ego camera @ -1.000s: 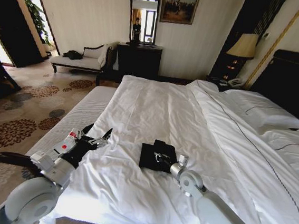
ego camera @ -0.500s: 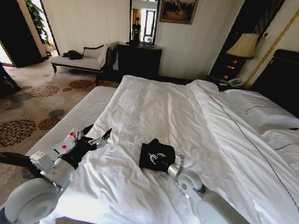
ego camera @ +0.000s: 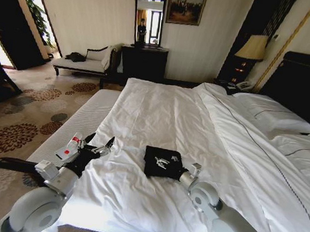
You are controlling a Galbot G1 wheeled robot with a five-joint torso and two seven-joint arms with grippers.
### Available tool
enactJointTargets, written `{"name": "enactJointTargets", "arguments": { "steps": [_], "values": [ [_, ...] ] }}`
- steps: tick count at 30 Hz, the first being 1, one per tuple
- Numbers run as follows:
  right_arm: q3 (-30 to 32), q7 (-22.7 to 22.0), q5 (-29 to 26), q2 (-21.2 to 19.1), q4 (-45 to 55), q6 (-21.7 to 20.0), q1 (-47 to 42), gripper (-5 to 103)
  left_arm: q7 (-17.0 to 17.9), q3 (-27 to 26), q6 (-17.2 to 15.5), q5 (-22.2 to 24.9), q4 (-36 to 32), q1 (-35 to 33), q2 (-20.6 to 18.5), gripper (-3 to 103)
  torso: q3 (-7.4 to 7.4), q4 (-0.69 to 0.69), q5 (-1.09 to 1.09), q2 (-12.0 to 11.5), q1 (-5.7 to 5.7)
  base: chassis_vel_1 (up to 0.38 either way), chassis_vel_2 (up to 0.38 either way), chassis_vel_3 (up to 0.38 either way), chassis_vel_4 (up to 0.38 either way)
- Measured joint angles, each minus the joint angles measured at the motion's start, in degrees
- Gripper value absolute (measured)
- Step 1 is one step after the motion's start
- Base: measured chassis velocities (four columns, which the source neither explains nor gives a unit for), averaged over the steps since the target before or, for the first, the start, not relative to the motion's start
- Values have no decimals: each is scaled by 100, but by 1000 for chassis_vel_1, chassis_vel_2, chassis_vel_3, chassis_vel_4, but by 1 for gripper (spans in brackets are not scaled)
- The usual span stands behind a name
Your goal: Fold the clothes on the bed.
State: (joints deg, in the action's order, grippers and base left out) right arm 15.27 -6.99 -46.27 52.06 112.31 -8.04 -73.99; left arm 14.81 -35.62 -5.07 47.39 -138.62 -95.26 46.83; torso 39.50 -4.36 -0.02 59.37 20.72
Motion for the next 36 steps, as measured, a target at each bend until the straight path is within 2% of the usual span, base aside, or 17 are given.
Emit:
{"name": "enactJointTargets", "arguments": {
  "steps": [1, 2, 4, 7, 8, 10, 12, 13, 16, 17, 19, 23, 27, 36],
  "values": [
    [284, 60, 223, 44, -7, 91, -203, 98, 11, 45, 1, -66, 52, 1, 47, 100, 0, 4, 3, -1, 0, 0, 0, 0, 0],
    [284, 60, 223, 44, -7, 91, -203, 98, 11, 45, 1, -66, 52, 1, 47, 100, 0, 4, 3, -1, 0, 0, 0, 0, 0],
    [1072, 256, 854, 175, 90, 318, -826, 100, 11, 232, 14, -345, 222, 0, 180, 100, 0, 0, -1, 0, 0, 0, 0, 0, 0],
    [1851, 365, 1396, 434, 367, 588, -1414, 100, 21, 476, 48, -735, 434, 88, 350, 100, -1, 4, -2, 0, -1, 0, 0, 0, 0],
    [1851, 365, 1396, 434, 367, 588, -1414, 100, 21, 476, 48, -735, 434, 88, 350, 100, -1, 4, -2, 0, -1, 0, 0, 0, 0],
    [2426, 439, 1673, 760, 644, 769, -1878, 100, 110, 629, 98, -1313, 693, 194, 459, 100, -1, 4, -2, 0, -1, 0, 0, 0, 0],
    [2805, 539, 1877, 992, 791, 923, -2179, 100, 150, 709, 160, -1695, 869, 242, 487, 100, 0, 3, -3, 0, 0, 0, 0, 0, 0],
    [2805, 539, 1877, 992, 791, 923, -2179, 100, 150, 709, 160, -1695, 869, 242, 487, 100, 0, 3, -3, 0, 0, 0, 0, 0, 0],
    [3347, 736, 2074, 1370, 1007, 1136, -2666, 100, 162, 807, 171, -1794, 965, 192, 507, 100, -1, -2, -2, 0, -1, 0, 0, 0, 0],
    [3461, 778, 2153, 1499, 1047, 1252, -2766, 100, 147, 809, 195, -1794, 963, 87, 551, 100, -1, 1, -2, 1, -1, 0, 0, 0, 0],
    [3503, 795, 2198, 1566, 1064, 1309, -2805, 100, 123, 803, 210, -1794, 955, 12, 578, 100, -1, 2, -2, 0, -1, 0, 0, 0, 0],
    [3575, 862, 2297, 1826, 1187, 1433, -2962, 100, -77, 726, 473, -1856, 897, -414, 669, 100, -1, 6, -1, 0, -1, 0, 0, 0, 0],
    [3560, 885, 2261, 1785, 1175, 1415, -2908, 100, -137, 722, 545, -1876, 889, -306, 582, 100, -1, 2, -2, 1, -2, 0, 0, 0, 0],
    [3514, 895, 2246, 1719, 1133, 1322, -2831, 100, -147, 722, 547, -1885, 875, -239, 543, 100, 0, 3, -2, 1, -1, 0, 0, 0, 0]
  ]
}}
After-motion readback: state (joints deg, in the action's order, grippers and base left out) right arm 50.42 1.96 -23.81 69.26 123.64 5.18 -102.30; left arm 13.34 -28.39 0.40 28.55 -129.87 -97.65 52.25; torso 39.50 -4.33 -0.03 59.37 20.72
